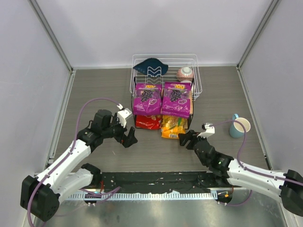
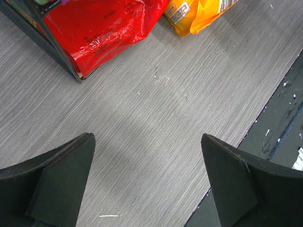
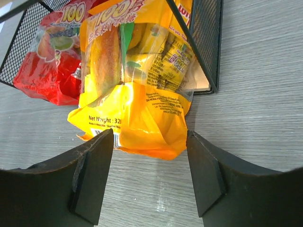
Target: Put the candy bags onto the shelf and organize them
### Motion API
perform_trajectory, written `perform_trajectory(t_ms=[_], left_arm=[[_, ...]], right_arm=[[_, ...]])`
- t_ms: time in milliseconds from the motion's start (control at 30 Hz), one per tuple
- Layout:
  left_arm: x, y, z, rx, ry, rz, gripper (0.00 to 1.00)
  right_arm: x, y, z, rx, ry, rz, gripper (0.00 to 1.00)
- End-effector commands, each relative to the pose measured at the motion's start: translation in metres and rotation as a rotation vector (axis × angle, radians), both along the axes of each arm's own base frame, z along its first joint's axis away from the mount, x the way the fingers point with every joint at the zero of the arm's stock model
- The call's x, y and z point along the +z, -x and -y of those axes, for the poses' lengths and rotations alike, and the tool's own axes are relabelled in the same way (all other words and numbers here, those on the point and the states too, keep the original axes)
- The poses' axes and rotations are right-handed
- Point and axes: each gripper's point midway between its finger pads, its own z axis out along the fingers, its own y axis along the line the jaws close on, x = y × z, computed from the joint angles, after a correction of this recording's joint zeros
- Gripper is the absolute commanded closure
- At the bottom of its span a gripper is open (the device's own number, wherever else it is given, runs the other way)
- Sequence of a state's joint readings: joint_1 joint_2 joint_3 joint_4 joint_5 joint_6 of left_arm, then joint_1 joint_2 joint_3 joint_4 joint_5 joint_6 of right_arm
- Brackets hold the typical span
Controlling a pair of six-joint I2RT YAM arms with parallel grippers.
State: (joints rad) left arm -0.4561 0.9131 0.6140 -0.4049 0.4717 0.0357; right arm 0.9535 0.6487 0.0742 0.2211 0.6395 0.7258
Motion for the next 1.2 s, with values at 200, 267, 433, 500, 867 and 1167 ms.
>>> perform_trajectory(t_ms=[200,267,433,500,867,1167], left_arm=[[0.01,-0.002,0.001,-0.015,0.017,0.044,0.0],[0.01,-0.002,0.001,-0.013,0.017,0.046,0.0],[0.01,-0.001,0.001,-0.016,0.016,0.046,0.0],[0.009,-0.002,0.001,-0.015,0.013,0.044,0.0],[0.009,-0.002,0.001,-0.016,0.014,0.043,0.0],[0.008,-0.002,0.001,-0.016,0.012,0.043,0.0]], right_arm=[[-0.008,-0.003,-0.015,0.02,-0.041,-0.02,0.31],[-0.009,-0.004,-0.017,0.022,-0.042,-0.024,0.31],[-0.011,-0.004,-0.016,0.015,-0.052,-0.023,0.47],[-0.011,-0.004,-0.013,0.004,-0.054,-0.016,0.63],[0.004,-0.008,-0.007,-0.009,-0.066,0.061,0.99],[0.011,-0.022,-0.004,-0.048,0.039,0.129,0.99]])
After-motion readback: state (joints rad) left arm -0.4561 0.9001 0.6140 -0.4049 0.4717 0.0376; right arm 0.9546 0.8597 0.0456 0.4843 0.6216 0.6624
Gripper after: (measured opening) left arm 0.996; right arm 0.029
